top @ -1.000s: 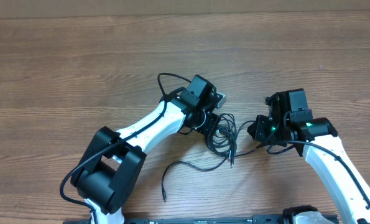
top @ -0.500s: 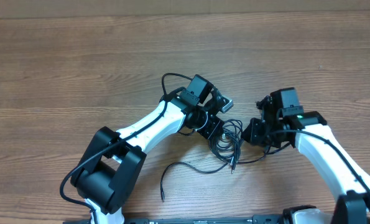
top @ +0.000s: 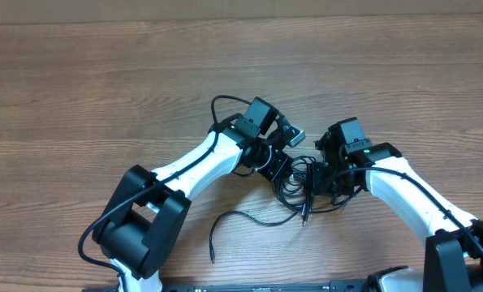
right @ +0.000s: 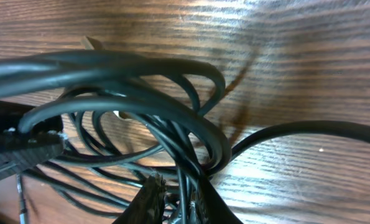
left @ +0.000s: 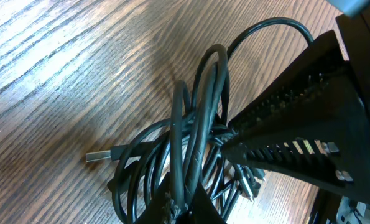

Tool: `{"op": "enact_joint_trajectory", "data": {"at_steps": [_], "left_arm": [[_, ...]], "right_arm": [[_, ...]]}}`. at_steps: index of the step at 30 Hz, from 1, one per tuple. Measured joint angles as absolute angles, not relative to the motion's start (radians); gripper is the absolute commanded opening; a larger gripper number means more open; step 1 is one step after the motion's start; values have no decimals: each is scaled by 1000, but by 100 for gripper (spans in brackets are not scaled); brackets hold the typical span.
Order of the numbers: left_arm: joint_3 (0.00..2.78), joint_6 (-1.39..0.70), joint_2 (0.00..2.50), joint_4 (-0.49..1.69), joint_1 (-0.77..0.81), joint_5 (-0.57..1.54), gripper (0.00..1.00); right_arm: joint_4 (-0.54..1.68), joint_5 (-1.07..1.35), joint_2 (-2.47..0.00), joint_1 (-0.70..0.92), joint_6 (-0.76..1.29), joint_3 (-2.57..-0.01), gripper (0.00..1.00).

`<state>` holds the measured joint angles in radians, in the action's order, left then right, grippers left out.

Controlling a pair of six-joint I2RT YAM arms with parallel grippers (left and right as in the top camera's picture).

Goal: Untangle cables

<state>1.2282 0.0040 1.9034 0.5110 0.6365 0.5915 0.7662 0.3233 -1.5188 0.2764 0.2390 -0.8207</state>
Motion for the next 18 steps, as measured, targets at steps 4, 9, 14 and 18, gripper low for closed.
{"op": "enact_joint_trajectory", "data": {"at_steps": [4, 9, 14, 18], "left_arm": [[1228, 4, 1903, 511, 636, 591, 4], [1228, 4, 1903, 511, 636, 591, 4], [1228, 4, 1903, 511, 636, 591, 4], [1228, 4, 1903, 511, 636, 591, 4]], "right_arm": [[751, 283, -1519, 280, 238, -821, 19], [747, 247, -1519, 282, 235, -821, 19], [753, 238, -1519, 284, 234, -821, 18], [756, 232, -1519, 306, 234, -821, 18]]}}
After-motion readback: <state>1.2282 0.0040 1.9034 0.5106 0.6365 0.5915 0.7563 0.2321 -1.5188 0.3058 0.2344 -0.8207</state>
